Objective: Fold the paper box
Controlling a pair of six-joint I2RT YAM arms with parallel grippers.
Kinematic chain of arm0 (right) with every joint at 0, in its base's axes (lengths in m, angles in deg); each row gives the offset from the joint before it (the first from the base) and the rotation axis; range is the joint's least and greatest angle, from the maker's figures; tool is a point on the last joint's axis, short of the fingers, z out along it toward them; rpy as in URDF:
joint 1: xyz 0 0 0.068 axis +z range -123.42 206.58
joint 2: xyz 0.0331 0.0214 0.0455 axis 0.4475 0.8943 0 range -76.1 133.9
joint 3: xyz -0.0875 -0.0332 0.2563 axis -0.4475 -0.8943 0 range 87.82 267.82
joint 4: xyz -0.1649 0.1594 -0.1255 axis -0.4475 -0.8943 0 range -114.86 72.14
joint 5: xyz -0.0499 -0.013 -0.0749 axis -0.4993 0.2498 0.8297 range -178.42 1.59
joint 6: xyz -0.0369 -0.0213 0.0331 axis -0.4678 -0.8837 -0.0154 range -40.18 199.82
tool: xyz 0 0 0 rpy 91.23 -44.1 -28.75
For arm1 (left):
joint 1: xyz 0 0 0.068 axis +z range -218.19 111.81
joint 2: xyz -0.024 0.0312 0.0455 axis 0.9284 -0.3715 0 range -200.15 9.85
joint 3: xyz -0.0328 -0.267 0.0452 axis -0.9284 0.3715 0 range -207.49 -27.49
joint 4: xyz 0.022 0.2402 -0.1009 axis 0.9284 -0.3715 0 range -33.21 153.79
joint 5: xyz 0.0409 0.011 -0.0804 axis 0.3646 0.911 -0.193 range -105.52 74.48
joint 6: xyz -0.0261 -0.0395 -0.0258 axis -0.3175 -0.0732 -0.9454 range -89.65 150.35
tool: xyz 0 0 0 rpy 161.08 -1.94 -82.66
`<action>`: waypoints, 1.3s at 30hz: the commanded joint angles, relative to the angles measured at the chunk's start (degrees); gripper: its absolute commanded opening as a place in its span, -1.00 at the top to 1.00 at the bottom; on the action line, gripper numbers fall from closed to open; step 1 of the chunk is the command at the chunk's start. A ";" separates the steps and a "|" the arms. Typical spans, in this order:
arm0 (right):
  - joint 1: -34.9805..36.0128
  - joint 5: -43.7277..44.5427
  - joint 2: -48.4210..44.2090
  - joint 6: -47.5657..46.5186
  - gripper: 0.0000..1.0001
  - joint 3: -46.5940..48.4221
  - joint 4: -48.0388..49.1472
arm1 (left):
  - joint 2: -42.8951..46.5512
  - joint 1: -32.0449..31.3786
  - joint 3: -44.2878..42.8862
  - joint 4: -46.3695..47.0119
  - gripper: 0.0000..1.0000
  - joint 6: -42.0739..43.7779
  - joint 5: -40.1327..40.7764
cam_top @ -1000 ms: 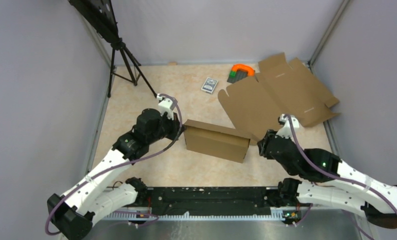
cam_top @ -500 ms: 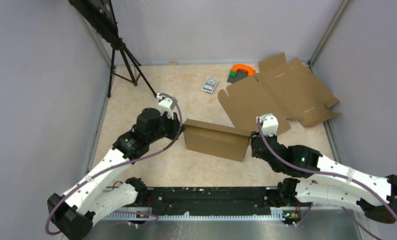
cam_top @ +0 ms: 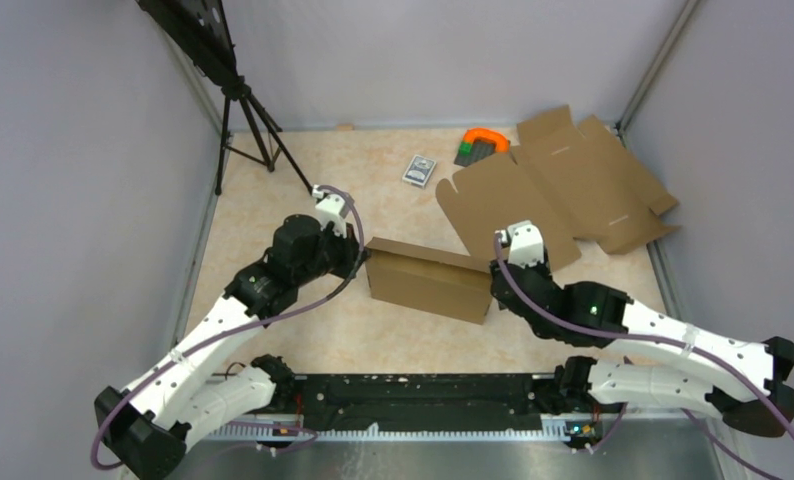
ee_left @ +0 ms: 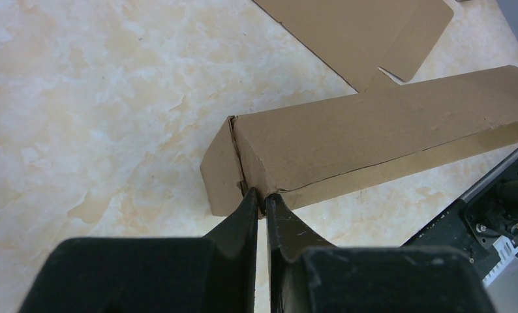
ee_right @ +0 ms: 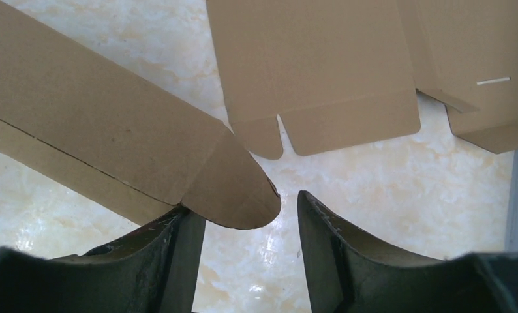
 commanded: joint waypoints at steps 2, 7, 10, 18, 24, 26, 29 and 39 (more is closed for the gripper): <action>0.77 -0.41 -0.62 -6.85 0.06 -0.69 5.38 | -0.49 -0.07 -2.53 0.88 0.85 0.36 -0.49; 0.76 -0.70 -2.02 -6.62 0.94 -0.62 6.49 | -0.51 -0.11 -2.54 1.02 0.85 -0.14 -1.22; 0.76 -2.03 -2.05 -3.56 1.00 1.01 5.76 | -0.49 -0.04 -2.54 1.22 0.85 -0.49 -1.70; 0.69 -5.25 -1.70 3.29 1.00 3.49 5.51 | -0.47 -0.14 -1.98 2.17 0.82 -1.38 -2.65; 0.69 -7.28 -0.89 6.01 1.00 4.84 4.80 | -0.57 -0.30 -1.15 3.33 0.72 -2.21 -2.46; 0.74 -8.13 -0.60 7.17 1.00 4.84 4.36 | -0.68 -0.30 -0.86 3.60 0.62 -2.56 -2.48; 0.70 -9.06 -0.69 8.87 1.00 4.13 3.90 | -0.19 -0.52 -0.92 2.80 0.45 -2.72 -2.00; 0.74 -9.88 -1.35 10.19 1.00 3.55 2.45 | 6.55 -0.50 -3.29 -11.09 -0.06 -3.12 0.02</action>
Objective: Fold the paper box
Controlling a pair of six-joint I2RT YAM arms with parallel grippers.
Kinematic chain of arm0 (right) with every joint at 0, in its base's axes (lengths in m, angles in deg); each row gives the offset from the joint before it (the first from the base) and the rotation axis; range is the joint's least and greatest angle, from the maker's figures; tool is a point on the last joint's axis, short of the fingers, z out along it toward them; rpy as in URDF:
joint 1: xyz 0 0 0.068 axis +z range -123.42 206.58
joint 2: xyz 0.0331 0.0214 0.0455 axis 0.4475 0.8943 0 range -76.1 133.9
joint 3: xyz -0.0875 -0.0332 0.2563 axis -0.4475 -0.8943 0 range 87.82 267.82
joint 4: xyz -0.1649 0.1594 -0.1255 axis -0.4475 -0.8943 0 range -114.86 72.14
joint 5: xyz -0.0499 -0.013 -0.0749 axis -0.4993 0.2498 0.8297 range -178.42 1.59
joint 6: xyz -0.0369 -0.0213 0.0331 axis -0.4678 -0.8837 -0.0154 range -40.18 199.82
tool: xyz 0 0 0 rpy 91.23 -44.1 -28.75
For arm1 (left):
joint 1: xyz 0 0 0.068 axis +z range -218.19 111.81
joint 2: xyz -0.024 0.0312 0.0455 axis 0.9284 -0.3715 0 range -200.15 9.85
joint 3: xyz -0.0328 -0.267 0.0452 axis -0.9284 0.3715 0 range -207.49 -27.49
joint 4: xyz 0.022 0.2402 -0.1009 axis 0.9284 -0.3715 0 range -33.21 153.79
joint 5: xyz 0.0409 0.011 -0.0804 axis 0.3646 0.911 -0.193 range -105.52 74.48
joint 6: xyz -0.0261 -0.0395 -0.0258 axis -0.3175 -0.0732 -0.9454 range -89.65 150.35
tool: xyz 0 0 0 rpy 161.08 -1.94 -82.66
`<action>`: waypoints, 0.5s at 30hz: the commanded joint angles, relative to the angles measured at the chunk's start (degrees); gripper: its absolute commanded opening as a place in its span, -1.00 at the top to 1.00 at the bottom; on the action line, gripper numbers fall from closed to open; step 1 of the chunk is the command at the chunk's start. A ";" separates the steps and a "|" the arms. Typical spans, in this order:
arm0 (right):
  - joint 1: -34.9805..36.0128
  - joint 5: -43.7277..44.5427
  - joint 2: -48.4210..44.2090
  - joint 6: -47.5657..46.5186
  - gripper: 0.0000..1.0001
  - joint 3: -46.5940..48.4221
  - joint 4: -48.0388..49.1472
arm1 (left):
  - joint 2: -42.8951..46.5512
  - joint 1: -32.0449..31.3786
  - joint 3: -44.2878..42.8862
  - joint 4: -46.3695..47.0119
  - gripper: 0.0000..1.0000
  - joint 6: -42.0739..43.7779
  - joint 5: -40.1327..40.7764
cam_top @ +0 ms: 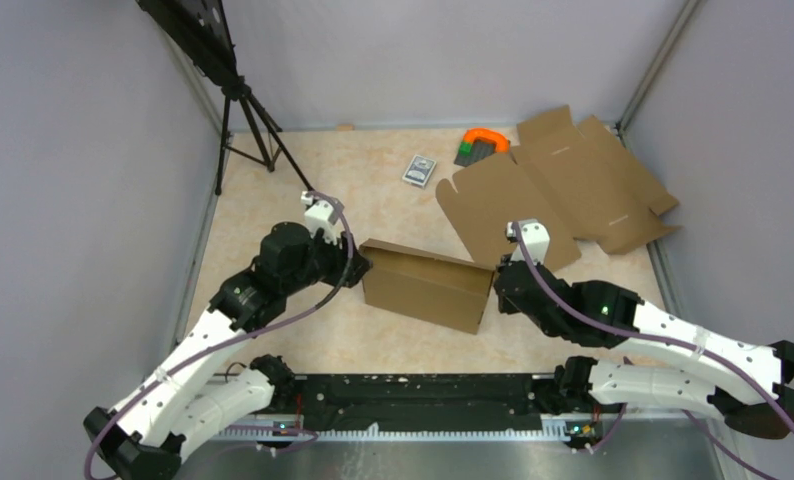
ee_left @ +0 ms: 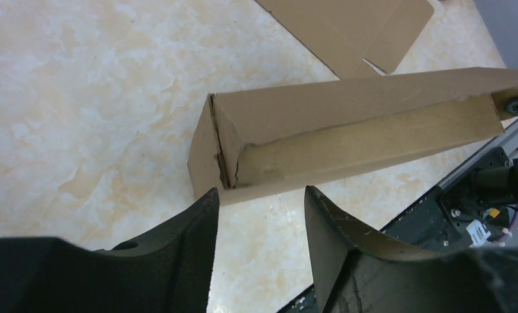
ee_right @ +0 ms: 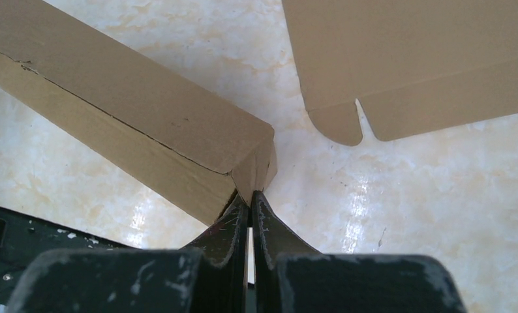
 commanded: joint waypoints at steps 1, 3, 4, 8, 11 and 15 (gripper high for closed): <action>0.68 -0.52 -0.53 1.26 1.00 1.63 0.42 | 2.79 -0.22 -3.16 -8.70 -0.08 -1.03 1.20; 0.68 -0.46 -0.34 1.05 1.00 1.60 0.56 | 4.11 -0.20 -3.42 -10.77 -0.11 -1.02 2.83; 0.65 -0.43 -0.17 0.99 1.00 1.58 0.61 | 4.83 -0.19 -3.36 -11.41 -0.12 -0.94 3.62; 0.65 -0.50 0.09 0.45 1.00 1.40 1.14 | 6.94 -0.24 -3.53 -11.62 -0.05 -1.41 2.67; 0.66 -0.69 0.13 0.47 1.00 1.31 1.13 | 8.54 -0.24 -4.14 -9.02 0.02 -4.23 -3.38; 0.65 -0.57 0.41 0.20 1.00 1.93 0.67 | 7.48 -5.13 -0.55 1.48 0.10 -12.51 -11.47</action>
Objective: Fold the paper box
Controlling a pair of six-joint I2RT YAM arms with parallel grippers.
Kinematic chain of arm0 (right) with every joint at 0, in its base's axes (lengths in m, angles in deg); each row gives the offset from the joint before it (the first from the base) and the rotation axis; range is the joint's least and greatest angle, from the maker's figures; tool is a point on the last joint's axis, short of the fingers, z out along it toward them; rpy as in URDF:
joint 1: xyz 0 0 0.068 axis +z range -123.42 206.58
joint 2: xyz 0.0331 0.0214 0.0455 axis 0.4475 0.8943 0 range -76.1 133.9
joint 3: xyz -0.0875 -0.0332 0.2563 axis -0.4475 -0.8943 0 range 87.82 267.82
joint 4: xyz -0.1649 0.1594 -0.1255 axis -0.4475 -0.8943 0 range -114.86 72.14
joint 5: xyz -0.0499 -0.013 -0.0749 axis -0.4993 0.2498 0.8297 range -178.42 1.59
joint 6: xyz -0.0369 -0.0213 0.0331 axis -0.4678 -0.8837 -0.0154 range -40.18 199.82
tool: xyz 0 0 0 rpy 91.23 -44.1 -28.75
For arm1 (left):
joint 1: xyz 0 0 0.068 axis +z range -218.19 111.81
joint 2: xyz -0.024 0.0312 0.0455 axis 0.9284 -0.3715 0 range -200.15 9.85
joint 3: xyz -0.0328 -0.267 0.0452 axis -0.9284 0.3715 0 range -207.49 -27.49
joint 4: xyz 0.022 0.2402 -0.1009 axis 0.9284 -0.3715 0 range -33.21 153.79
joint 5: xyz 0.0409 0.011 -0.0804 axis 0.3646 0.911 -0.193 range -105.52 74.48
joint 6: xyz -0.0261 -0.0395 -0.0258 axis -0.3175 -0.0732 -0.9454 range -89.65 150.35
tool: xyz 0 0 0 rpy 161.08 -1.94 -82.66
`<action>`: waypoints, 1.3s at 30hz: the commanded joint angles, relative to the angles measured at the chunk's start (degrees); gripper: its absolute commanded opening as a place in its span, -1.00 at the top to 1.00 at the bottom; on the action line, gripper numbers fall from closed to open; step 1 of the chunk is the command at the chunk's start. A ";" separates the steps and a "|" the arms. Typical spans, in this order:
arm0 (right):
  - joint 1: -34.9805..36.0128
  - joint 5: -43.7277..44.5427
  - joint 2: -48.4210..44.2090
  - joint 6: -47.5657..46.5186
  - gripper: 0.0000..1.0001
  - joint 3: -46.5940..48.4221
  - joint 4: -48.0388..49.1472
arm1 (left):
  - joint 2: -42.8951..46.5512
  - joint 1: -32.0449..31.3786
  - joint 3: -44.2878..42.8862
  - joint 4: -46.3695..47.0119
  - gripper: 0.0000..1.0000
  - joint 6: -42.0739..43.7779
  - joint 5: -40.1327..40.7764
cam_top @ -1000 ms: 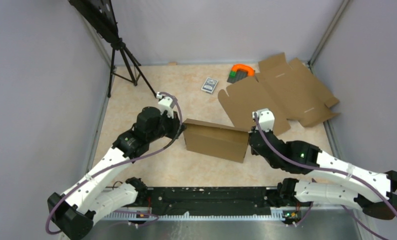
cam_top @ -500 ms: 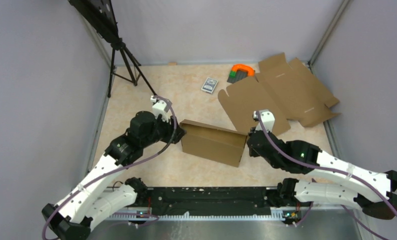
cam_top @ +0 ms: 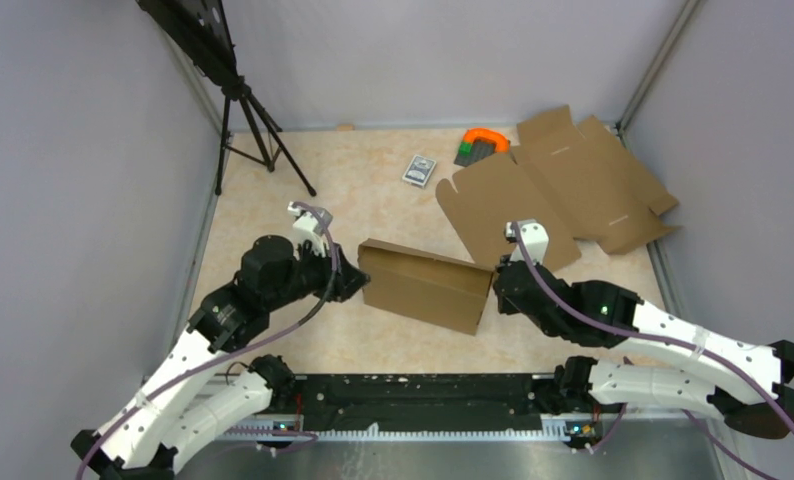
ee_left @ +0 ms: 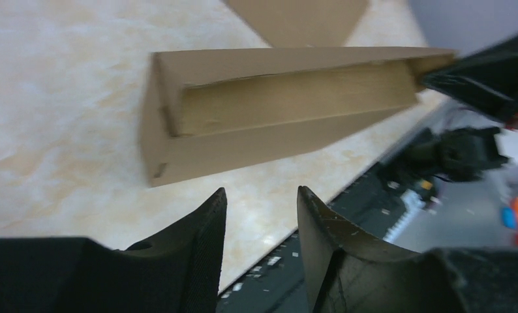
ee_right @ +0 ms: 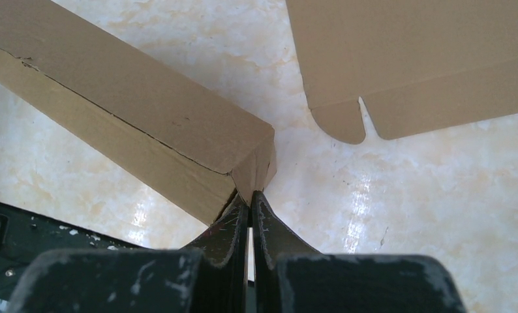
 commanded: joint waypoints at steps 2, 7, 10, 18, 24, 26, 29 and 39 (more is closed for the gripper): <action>0.65 0.43 0.38 -0.05 1.00 2.02 0.57 | -1.06 -12.50 3.35 17.51 0.10 -10.08 -3.10; 0.65 0.73 0.33 0.05 1.00 2.03 0.61 | -9.00 -27.24 2.03 28.14 0.39 -11.34 11.88; 0.69 0.65 0.16 0.31 1.00 2.03 0.63 | -14.28 -32.27 -0.83 31.65 1.00 -9.55 18.97; 0.65 0.14 -0.24 0.26 1.00 1.60 1.16 | -24.33 -35.39 -2.46 38.28 1.00 -6.58 23.88; 0.65 0.07 -0.30 0.08 1.00 1.85 1.03 | -27.32 -35.57 -2.65 39.27 1.00 -4.58 25.31; 0.67 0.03 -0.34 -0.01 1.00 1.85 1.01 | -28.28 -35.57 -2.83 39.31 1.00 -4.12 25.36; 0.65 -0.24 -0.27 0.11 1.00 1.68 1.15 | -28.55 -35.64 -2.66 40.10 1.00 -3.13 26.38; 0.65 -0.59 -0.02 -0.11 1.00 1.76 1.22 | -30.79 -35.75 -1.01 43.99 1.00 -0.92 25.60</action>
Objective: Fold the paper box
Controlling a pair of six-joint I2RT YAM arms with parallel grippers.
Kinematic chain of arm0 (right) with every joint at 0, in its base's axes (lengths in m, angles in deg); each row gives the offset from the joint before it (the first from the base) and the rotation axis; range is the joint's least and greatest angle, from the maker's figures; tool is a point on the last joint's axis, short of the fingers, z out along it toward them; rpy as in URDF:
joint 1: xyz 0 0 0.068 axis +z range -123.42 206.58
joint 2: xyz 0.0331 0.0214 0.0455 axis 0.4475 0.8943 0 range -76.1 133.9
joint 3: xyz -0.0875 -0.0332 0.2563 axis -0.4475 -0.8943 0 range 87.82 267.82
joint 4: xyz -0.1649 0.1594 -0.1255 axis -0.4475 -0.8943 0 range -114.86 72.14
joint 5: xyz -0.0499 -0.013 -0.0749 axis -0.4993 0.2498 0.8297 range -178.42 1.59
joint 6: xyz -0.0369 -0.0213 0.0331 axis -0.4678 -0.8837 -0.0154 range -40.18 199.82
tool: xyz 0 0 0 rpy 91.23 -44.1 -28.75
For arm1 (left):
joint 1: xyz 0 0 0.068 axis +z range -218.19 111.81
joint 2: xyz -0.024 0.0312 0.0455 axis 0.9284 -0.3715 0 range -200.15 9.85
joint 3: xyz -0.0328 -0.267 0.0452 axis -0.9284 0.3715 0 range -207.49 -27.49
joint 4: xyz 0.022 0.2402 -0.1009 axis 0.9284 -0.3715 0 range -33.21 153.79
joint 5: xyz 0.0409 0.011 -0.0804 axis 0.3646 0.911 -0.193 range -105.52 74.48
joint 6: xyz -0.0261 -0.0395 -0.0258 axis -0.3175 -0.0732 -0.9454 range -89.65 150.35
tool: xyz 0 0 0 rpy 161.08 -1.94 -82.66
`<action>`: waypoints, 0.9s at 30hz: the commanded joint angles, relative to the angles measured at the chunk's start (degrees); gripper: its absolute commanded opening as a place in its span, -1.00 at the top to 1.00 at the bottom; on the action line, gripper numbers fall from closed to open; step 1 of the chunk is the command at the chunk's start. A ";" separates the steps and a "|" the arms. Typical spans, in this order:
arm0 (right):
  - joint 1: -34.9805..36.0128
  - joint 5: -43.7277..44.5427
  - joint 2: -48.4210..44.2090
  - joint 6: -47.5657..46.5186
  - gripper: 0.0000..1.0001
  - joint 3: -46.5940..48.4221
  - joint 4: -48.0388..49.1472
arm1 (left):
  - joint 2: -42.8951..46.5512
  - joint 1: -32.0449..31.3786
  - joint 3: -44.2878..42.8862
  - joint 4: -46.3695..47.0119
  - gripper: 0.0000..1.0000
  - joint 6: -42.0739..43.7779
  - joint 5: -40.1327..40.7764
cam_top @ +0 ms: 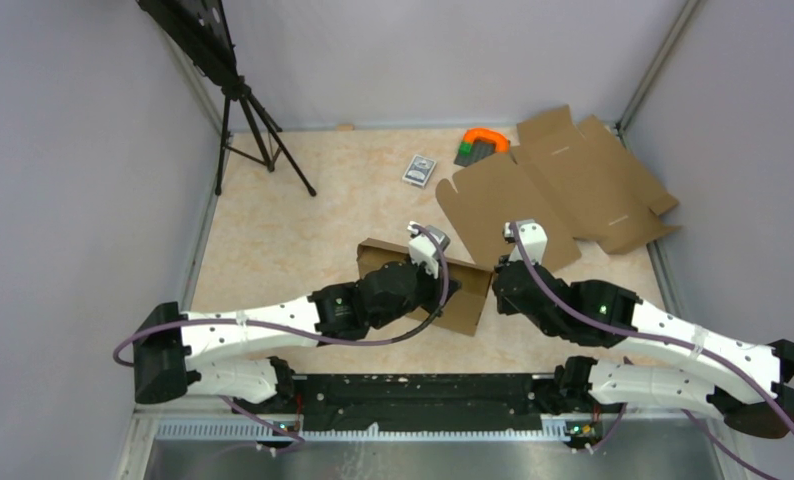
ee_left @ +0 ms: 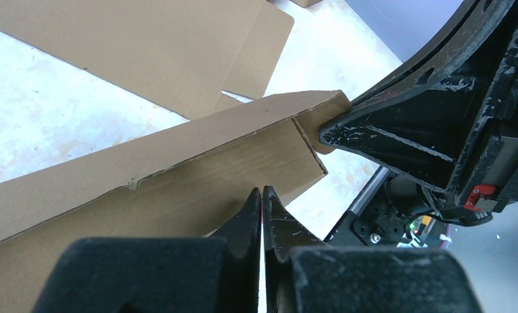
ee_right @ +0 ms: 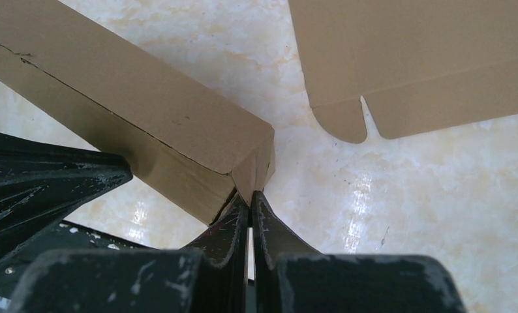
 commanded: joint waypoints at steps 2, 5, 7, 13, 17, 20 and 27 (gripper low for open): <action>0.66 -0.07 -0.58 0.03 1.00 1.86 1.03 | -1.12 -0.30 -0.91 4.52 1.00 2.25 -0.03; 0.65 0.10 -0.57 -0.05 1.00 2.32 0.72 | -2.18 -0.31 -1.45 3.47 1.00 2.15 -0.59; 0.65 -0.05 -0.41 -0.16 1.00 2.40 0.68 | -2.62 -0.31 -1.34 3.67 1.00 1.94 -1.01; 0.65 -0.15 -0.12 -0.13 1.00 2.57 0.75 | -3.95 -0.32 -1.16 4.05 1.00 1.30 -2.35; 0.65 0.01 -0.05 0.34 1.00 3.00 0.30 | -3.91 -0.32 -0.44 4.00 1.00 1.06 -2.58; 0.65 0.11 -0.05 1.13 1.00 3.52 -0.22 | -3.98 -0.32 -0.18 3.92 1.00 0.89 -2.88; 0.65 0.14 -0.27 2.89 1.00 2.74 -0.68 | -5.16 -0.36 -0.19 3.84 1.00 0.20 -4.05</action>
